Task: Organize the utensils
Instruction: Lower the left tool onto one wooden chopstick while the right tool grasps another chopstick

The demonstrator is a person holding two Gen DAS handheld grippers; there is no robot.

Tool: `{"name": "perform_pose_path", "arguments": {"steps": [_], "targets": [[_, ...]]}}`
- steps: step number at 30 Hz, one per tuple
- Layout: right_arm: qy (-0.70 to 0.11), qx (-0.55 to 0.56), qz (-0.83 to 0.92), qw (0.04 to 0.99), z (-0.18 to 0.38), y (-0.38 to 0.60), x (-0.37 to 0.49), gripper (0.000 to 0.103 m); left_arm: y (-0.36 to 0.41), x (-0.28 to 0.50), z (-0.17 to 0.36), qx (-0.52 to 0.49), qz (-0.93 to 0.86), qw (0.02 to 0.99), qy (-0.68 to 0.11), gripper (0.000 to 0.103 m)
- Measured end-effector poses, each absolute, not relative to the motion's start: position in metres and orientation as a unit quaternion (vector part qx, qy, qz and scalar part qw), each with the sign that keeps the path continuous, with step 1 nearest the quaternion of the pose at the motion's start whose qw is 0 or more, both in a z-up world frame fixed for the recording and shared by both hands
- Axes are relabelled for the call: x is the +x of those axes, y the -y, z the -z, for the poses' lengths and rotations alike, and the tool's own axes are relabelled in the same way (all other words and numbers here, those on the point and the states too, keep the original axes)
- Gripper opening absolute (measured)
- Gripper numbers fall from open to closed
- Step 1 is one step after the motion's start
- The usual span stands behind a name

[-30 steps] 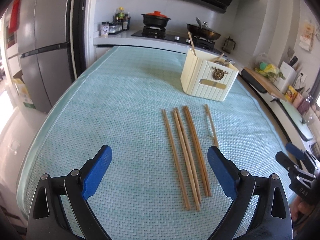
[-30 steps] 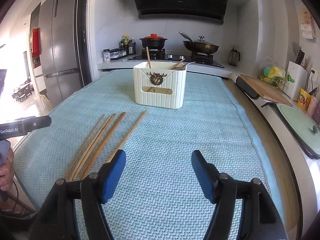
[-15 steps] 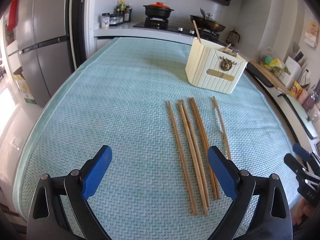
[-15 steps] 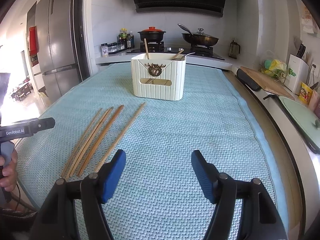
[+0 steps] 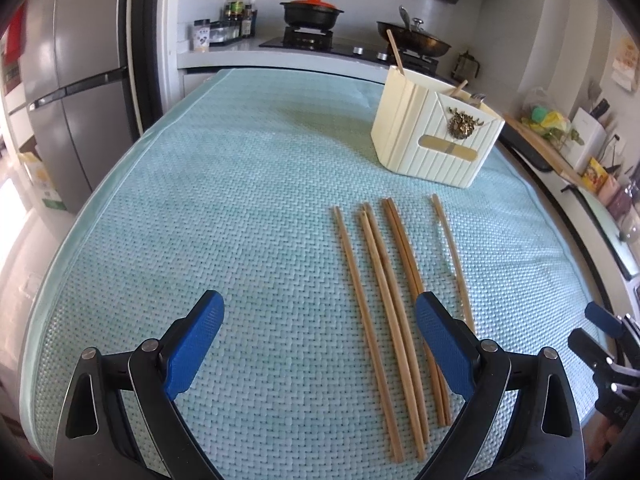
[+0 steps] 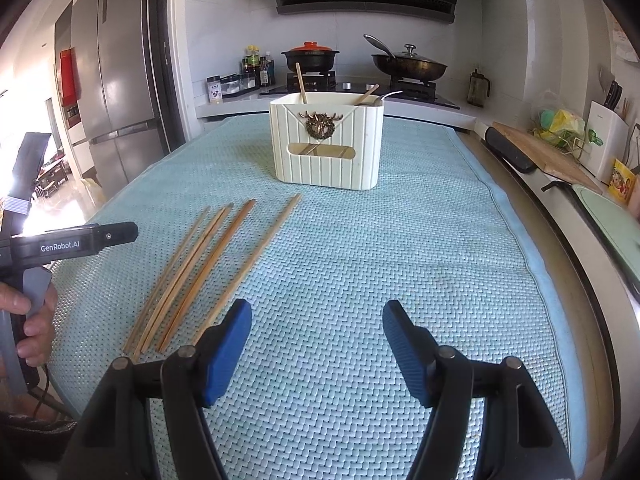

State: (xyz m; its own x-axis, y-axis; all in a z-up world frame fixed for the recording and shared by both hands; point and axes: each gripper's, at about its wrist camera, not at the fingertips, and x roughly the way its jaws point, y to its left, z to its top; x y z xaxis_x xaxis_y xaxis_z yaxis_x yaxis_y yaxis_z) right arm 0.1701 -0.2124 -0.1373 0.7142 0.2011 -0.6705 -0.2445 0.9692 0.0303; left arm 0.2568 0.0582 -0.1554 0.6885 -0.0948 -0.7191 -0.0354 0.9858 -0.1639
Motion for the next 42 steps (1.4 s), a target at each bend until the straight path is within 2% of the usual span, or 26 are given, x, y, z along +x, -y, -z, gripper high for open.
{"name": "perform_pose_path", "arguments": {"steps": [42], "targets": [[-0.371, -0.032, -0.130, 0.919, 0.142, 0.207, 0.178, 0.069, -0.079, 0.273, 0.174, -0.105, 0.003, 0.901, -0.421, 0.097]]}}
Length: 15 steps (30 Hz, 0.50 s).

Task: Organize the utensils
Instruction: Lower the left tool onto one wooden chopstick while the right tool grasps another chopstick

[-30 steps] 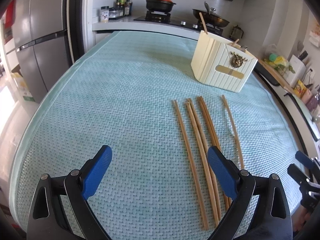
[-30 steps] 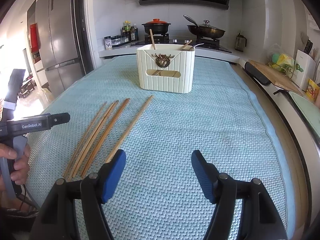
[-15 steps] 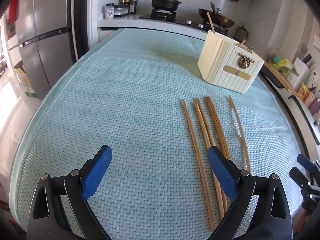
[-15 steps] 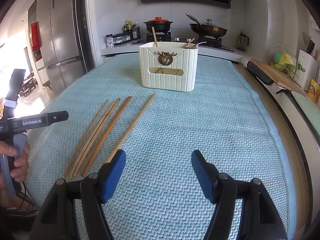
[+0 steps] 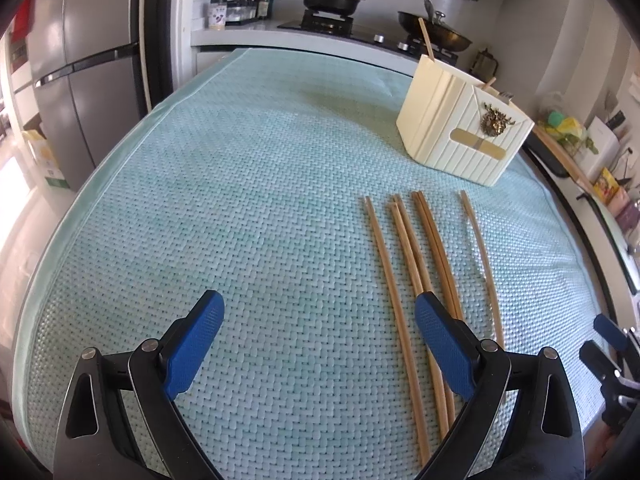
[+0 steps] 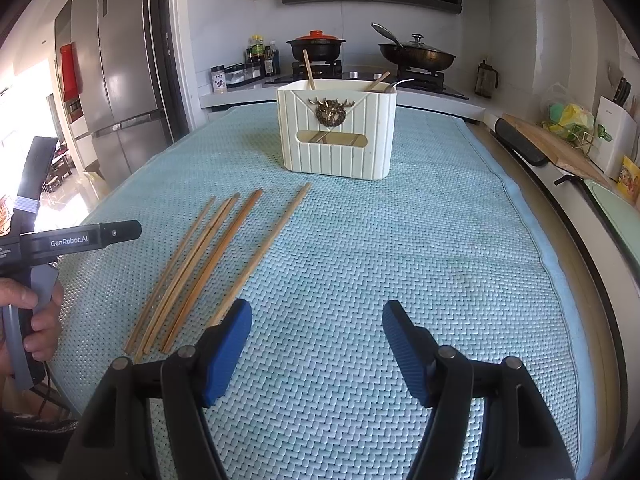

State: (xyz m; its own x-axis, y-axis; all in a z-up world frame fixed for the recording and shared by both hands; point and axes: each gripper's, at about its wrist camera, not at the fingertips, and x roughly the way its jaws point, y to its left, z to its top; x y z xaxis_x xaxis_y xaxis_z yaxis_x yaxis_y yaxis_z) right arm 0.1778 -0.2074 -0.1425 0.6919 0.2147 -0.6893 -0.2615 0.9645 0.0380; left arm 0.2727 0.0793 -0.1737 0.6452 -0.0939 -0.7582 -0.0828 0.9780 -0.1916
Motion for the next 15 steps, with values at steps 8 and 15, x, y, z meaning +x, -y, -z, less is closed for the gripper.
{"name": "perform_pose_path", "arguments": {"steps": [8, 15], "targets": [[-0.379, -0.027, -0.135, 0.915, 0.145, 0.207, 0.191, 0.069, -0.062, 0.300, 0.174, -0.086, 0.021, 0.901, -0.425, 0.097], [-0.370, -0.024, -0.145, 0.917, 0.137, 0.201, 0.205, 0.069, -0.049, 0.332, 0.185, -0.058, 0.013, 0.899, -0.434, 0.097]]}}
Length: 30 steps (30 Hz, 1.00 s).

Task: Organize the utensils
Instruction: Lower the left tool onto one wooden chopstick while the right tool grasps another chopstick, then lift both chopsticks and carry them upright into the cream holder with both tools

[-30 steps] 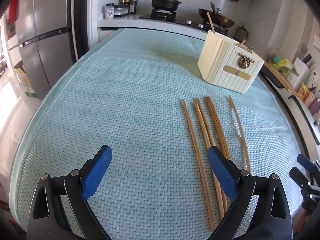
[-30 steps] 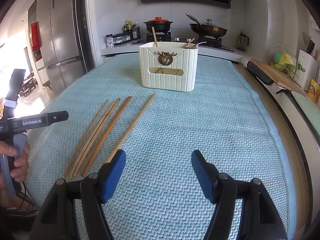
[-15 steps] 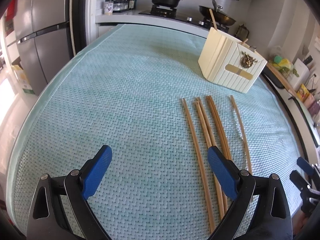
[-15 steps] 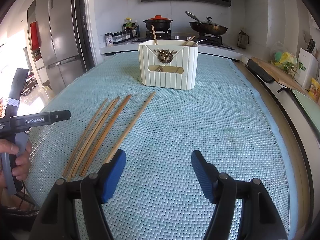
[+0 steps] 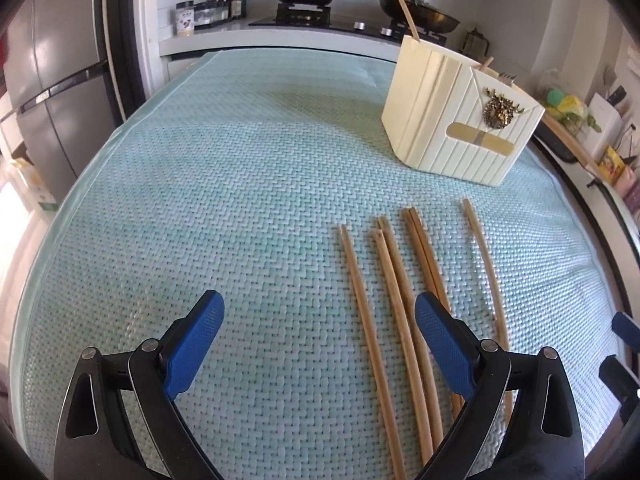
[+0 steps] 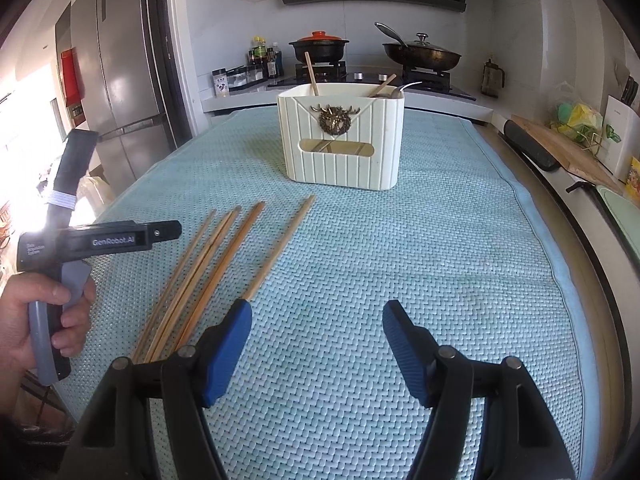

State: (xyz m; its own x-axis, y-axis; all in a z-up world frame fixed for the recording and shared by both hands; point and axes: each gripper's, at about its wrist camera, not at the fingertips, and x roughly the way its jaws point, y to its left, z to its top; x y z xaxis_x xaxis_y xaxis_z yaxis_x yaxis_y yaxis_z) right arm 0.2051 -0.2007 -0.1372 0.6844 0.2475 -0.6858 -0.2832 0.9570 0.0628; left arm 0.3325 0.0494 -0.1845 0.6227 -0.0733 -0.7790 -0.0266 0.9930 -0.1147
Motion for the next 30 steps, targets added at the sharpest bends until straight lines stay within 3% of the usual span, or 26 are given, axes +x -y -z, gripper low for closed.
{"name": "perform_pose_path", "arguments": {"steps": [7, 16, 19, 21, 24, 25, 27, 28, 29, 30], "targets": [[-0.379, -0.018, -0.164, 0.911, 0.135, 0.195, 0.232, 0.069, -0.053, 0.353, 0.201, -0.044, -0.009, 0.889, -0.455, 0.097], [-0.454, 0.025, -0.196, 0.869, 0.169, 0.164, 0.325, 0.069, -0.049, 0.360, 0.209, -0.009, -0.002, 0.883, -0.469, 0.097], [-0.491, 0.028, -0.196, 0.848, 0.184, 0.148, 0.353, 0.051, -0.050, 0.361, 0.208, -0.006, 0.005, 0.880, -0.476, 0.096], [-0.504, 0.016, -0.187, 0.843, 0.188, 0.138, 0.365, 0.049, -0.050, 0.363, 0.207, -0.005, 0.009, 0.878, -0.479, 0.095], [-0.520, -0.019, -0.167, 0.837, 0.188, 0.123, 0.376, 0.044, -0.047, 0.365, 0.204, -0.004, 0.015, 0.876, -0.482, 0.083], [-0.525, -0.021, -0.160, 0.836, 0.188, 0.121, 0.378, 0.043, -0.044, 0.365, 0.203, -0.003, 0.017, 0.876, -0.482, 0.074], [-0.527, -0.032, -0.149, 0.836, 0.189, 0.117, 0.380, 0.028, -0.037, 0.364, 0.201, 0.003, 0.023, 0.877, -0.480, 0.058], [-0.527, -0.038, -0.141, 0.837, 0.190, 0.116, 0.379, 0.016, -0.033, 0.363, 0.200, 0.005, 0.026, 0.878, -0.479, 0.046], [-0.526, -0.037, -0.137, 0.838, 0.190, 0.116, 0.380, 0.012, -0.029, 0.362, 0.199, 0.006, 0.032, 0.878, -0.477, 0.033], [-0.525, -0.034, -0.135, 0.840, 0.190, 0.117, 0.380, 0.011, -0.027, 0.361, 0.199, 0.006, 0.036, 0.879, -0.476, 0.027]]}}
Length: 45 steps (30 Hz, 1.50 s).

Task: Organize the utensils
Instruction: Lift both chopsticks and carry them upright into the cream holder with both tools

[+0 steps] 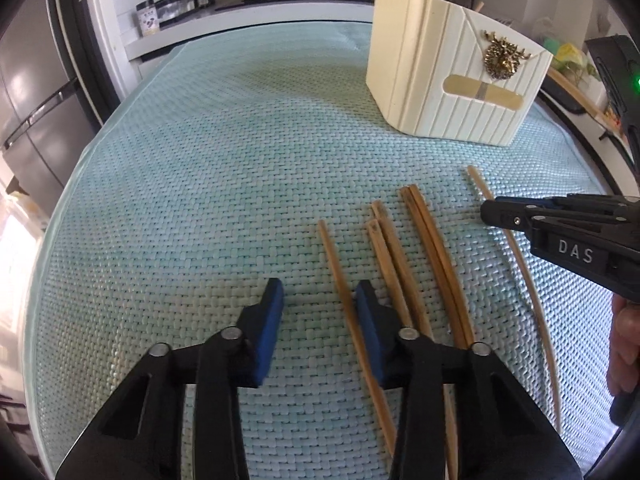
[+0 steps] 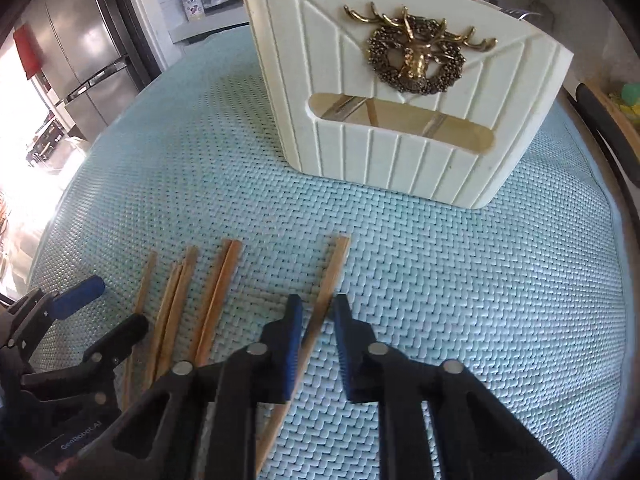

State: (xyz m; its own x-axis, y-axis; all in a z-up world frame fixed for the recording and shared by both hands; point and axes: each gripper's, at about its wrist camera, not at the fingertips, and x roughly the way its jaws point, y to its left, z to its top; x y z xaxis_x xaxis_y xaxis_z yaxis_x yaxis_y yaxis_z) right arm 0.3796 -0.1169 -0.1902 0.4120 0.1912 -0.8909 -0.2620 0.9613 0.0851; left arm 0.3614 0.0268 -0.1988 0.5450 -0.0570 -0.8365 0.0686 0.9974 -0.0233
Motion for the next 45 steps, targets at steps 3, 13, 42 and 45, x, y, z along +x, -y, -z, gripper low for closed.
{"name": "perform_pose_path", "arguments": {"steps": [3, 13, 42, 45], "targets": [[-0.519, -0.011, -0.139, 0.843, 0.191, 0.124, 0.377, 0.007, -0.020, 0.359, 0.198, 0.003, 0.047, 0.880, -0.472, 0.007], [-0.442, 0.077, -0.197, 0.872, 0.134, 0.169, 0.331, 0.007, -0.036, 0.336, 0.164, -0.060, 0.068, 0.901, -0.425, 0.004], [-0.231, 0.075, -0.206, 0.948, -0.003, 0.231, 0.209, 0.007, -0.065, 0.258, 0.023, -0.144, 0.151, 0.946, -0.247, 0.003], [-0.226, 0.075, -0.204, 0.950, -0.003, 0.231, 0.213, 0.007, -0.064, 0.260, 0.015, -0.144, 0.157, 0.947, -0.238, 0.003]]}}
